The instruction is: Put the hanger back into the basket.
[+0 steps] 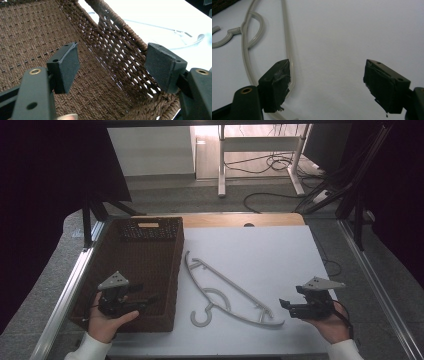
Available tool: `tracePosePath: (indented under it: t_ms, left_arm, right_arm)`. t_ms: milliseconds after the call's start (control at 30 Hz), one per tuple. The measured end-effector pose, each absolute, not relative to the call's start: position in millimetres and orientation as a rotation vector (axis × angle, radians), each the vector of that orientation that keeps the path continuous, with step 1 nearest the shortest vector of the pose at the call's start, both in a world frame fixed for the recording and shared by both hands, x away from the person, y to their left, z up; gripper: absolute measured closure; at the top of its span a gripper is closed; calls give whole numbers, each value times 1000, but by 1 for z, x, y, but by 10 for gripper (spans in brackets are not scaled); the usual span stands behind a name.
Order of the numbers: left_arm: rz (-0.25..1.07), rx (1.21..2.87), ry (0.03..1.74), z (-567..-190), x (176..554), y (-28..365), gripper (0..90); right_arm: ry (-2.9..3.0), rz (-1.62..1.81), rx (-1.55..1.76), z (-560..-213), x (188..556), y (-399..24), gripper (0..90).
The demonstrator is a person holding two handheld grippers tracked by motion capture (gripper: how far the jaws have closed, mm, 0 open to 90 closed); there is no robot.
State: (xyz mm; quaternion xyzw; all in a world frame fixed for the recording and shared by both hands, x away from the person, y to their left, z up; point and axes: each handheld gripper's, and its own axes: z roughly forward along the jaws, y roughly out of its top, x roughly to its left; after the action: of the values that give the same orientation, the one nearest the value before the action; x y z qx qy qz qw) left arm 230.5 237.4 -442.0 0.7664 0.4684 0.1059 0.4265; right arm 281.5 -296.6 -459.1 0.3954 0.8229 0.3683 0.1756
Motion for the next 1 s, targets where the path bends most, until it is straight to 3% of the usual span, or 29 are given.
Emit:
tracePosePath:
  t_ms: [1000]
  left_arm:
    - [270, 1914, 1166, -440, 229, 237, 267]
  right_arm:
    - [2398, 1031, 1108, -453, 285, -287, 343]
